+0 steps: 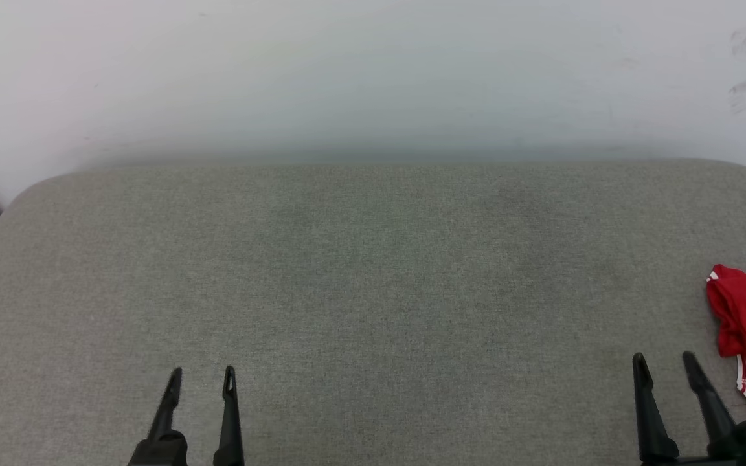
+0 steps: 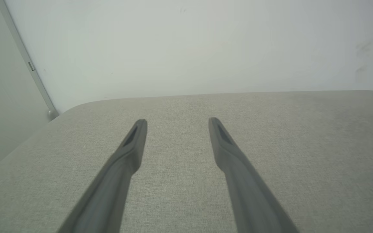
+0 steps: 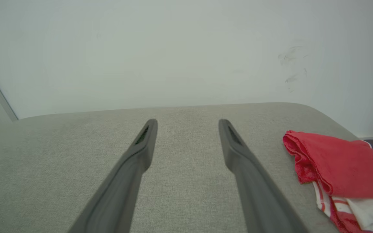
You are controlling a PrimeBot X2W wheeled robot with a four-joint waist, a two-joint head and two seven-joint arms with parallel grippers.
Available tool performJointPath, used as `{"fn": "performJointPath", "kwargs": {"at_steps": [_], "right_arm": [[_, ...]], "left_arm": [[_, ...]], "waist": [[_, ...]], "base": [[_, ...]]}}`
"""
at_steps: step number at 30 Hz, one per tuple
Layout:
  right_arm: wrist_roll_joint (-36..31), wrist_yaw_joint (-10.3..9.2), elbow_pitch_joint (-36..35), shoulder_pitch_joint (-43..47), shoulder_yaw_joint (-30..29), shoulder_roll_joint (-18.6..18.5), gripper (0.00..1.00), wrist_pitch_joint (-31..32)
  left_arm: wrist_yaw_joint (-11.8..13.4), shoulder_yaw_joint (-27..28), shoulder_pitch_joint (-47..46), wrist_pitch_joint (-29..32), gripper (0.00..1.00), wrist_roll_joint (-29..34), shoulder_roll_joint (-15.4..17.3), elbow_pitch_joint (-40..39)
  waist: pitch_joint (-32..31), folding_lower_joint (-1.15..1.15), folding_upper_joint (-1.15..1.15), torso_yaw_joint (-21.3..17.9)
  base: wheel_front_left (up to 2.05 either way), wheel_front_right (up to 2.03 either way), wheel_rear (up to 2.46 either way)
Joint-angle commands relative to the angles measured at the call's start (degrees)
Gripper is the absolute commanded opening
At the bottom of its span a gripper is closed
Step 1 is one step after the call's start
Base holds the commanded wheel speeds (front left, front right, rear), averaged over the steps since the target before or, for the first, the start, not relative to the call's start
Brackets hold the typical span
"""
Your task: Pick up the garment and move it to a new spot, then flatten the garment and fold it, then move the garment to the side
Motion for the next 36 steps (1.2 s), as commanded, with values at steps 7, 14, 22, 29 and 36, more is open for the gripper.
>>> {"fn": "performJointPath", "kwargs": {"at_steps": [7, 14, 22, 29, 36], "right_arm": [[4.3, 0.0, 2.0, -0.5, 0.3, -0.2, 0.0, 0.7], [12.7, 0.0, 3.4, -2.3, 0.6, -0.7, 0.0, 2.3], [21.4, -0.01, 4.7, -4.1, 0.9, -1.1, 0.0, 4.0], [27.3, -0.01, 5.6, -5.3, 1.0, -1.3, 0.0, 5.2], [33.7, -0.01, 6.6, -6.6, 1.1, -1.5, 0.0, 6.6]], "left_arm": [[-0.4, 0.0, -0.1, 0.9, 0.0, -4.5, 0.1, 1.8], [-1.5, 0.4, -1.9, 2.5, 0.0, -13.5, 0.6, 3.0], [-2.7, 0.9, -3.7, 4.2, 0.0, -22.7, 0.9, 4.5], [-3.5, 1.3, -4.9, 5.4, 0.0, -29.1, 1.2, 5.4], [-4.4, 1.7, -6.2, 6.7, 0.0, -35.9, 1.3, 6.4]], "waist": [[0.0, 0.0, 0.0, 0.0], [0.1, 0.0, 0.0, 0.0], [0.2, 0.0, 0.0, 0.1], [0.2, 0.0, 0.0, 0.1], [0.3, 0.0, 0.0, 0.1]], "base": [[0.0, 0.0, 0.0], [0.0, 0.0, 0.0], [0.0, 0.0, 0.0], [0.0, 0.0, 0.0], [0.0, 0.0, 0.0]]}}
